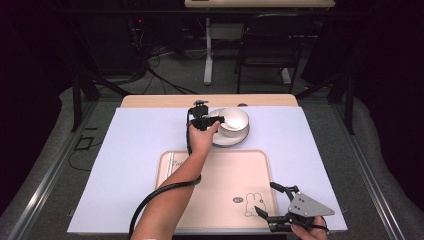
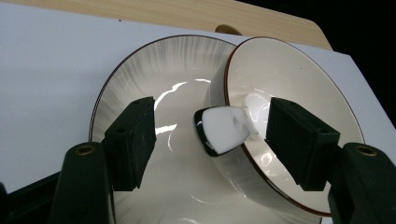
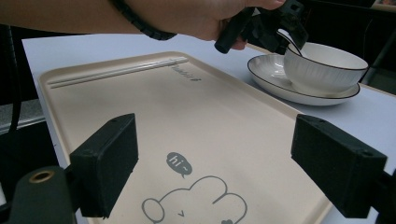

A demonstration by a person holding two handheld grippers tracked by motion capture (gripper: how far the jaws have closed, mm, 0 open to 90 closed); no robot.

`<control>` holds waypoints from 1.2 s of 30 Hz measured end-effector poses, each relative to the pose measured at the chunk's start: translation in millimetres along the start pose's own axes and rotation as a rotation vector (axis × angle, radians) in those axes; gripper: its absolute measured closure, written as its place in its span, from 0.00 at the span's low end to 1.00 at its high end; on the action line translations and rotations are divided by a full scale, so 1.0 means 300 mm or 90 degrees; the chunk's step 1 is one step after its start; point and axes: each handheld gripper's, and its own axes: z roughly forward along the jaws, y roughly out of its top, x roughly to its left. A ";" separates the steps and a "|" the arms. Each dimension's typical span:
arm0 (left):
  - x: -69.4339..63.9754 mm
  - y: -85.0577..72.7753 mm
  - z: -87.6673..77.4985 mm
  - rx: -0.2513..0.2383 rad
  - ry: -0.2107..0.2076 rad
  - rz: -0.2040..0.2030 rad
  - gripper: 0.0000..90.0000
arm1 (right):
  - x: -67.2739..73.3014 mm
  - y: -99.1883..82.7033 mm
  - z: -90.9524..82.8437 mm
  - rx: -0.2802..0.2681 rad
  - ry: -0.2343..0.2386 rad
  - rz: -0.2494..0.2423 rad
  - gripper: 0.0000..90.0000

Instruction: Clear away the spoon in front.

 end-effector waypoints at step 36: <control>-0.019 0.025 0.026 -0.026 0.038 0.054 0.72 | -0.001 -0.001 -0.001 0.000 0.003 0.003 0.16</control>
